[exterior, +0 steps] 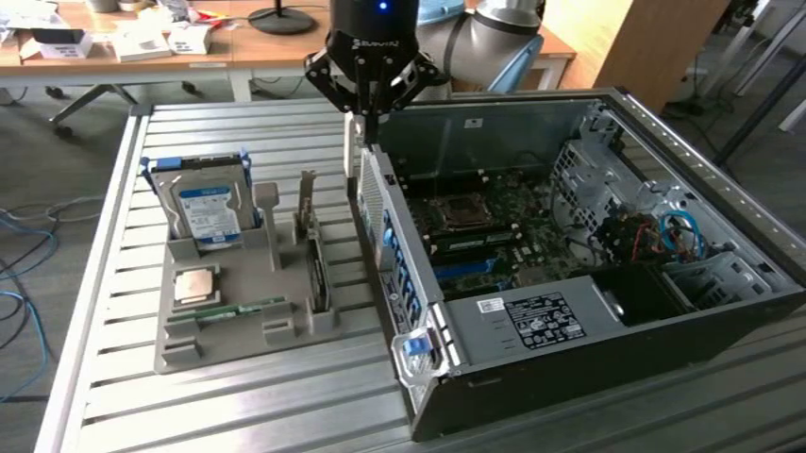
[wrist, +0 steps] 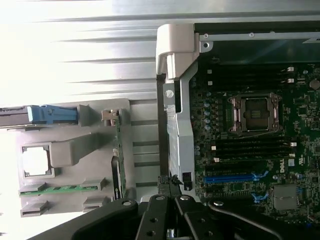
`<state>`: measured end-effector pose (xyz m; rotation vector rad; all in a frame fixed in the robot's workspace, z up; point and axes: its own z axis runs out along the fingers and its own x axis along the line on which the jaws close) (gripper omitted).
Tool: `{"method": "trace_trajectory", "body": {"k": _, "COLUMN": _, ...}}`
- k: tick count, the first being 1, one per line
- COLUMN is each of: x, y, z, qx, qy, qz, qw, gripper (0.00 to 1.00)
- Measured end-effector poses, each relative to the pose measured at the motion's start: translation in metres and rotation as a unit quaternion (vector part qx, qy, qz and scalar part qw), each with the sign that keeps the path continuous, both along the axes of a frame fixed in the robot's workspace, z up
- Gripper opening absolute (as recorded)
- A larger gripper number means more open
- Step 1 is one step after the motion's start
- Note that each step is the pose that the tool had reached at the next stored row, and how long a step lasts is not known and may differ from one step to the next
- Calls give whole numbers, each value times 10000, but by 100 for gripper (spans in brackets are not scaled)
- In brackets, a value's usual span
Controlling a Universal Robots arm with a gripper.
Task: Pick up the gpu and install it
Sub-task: 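Reach for the gpu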
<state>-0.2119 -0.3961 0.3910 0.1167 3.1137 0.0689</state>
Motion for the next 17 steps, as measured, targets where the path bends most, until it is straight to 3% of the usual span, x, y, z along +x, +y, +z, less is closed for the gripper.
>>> {"method": "trace_trajectory", "body": {"k": 17, "x": -276, "y": 17, "z": -7, "qx": 0, "qy": -1, "qz": 0, "qw": 10000, "gripper": 11}}
